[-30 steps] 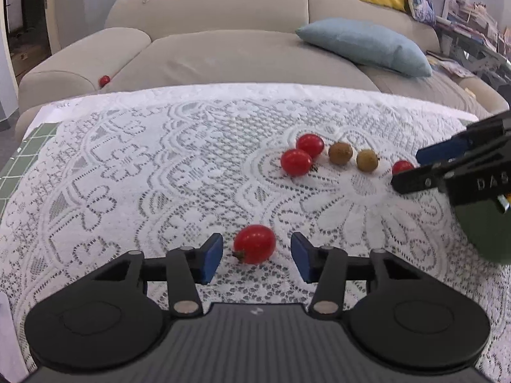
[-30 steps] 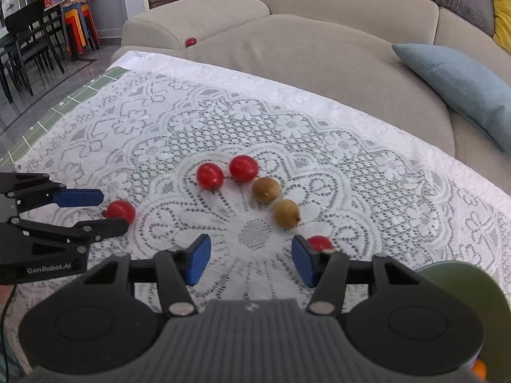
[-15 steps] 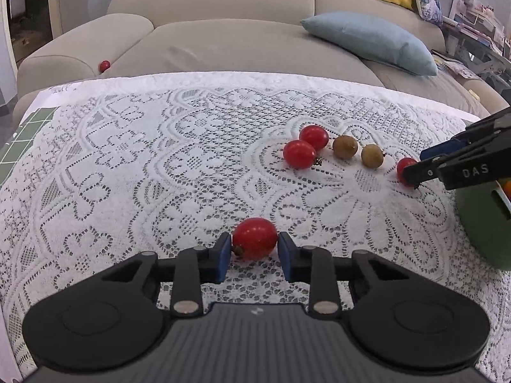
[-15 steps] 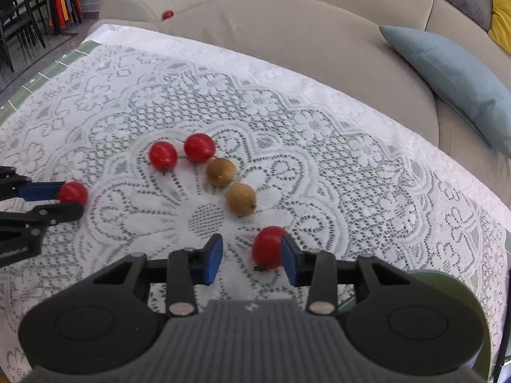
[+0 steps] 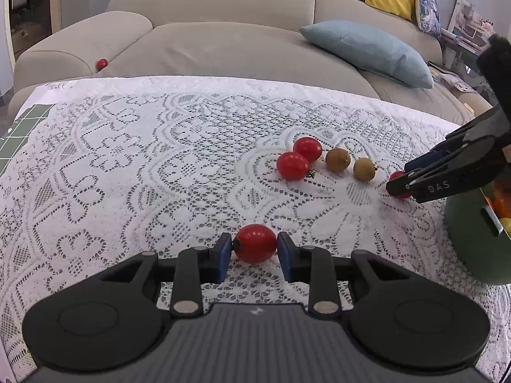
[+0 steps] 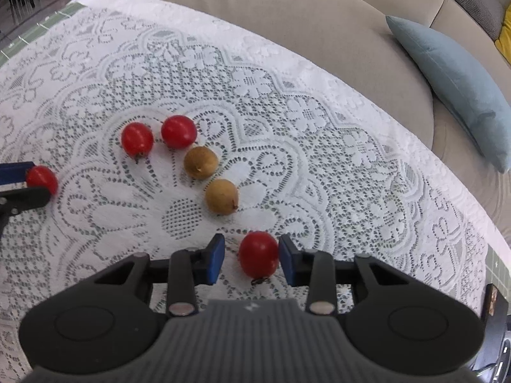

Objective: Organize fruits
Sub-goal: 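Grasp a red tomato with the left tool while the right tool grasps another tomato, then carry both red tomatoes over the green colander with both tools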

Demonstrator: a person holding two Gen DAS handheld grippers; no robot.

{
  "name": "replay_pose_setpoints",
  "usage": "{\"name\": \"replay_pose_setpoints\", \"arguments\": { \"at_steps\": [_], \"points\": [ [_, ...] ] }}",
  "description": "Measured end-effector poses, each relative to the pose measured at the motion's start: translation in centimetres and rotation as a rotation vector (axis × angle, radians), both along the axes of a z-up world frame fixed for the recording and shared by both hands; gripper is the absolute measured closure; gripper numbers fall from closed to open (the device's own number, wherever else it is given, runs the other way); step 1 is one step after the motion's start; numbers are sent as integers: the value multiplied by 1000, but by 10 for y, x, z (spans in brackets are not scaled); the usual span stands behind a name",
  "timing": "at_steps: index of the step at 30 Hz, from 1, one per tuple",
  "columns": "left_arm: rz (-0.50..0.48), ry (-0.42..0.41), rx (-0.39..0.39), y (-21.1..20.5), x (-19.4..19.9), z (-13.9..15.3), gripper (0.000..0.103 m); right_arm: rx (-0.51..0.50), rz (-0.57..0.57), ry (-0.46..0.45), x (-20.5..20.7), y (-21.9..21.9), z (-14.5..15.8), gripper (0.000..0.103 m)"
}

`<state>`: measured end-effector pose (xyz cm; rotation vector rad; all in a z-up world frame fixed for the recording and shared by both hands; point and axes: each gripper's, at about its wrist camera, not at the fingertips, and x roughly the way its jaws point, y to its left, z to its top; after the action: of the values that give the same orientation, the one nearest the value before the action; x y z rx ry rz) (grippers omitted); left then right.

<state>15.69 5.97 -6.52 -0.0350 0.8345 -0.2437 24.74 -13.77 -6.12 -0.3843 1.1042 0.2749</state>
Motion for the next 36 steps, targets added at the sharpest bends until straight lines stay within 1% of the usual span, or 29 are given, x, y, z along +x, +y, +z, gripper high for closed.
{"name": "replay_pose_setpoints", "arguments": {
  "at_steps": [8,11,14,21,31,36],
  "points": [
    [-4,1,-5,-2,-3,1,68,-41,-16,20,6,0,-7,69],
    [-3,1,-5,-2,-3,2,68,-51,-27,24,9,-2,-10,71],
    [-3,1,-5,-1,-3,2,68,-62,-33,21,9,-3,-11,78],
    [-4,1,-9,-1,-5,2,69,-68,-31,12,7,-2,-11,79],
    [1,8,-10,-4,-6,5,72,8,17,-20,-13,3,8,79],
    [-4,7,-14,-7,-9,11,74,73,45,-20,-28,8,19,79]
  ]
}}
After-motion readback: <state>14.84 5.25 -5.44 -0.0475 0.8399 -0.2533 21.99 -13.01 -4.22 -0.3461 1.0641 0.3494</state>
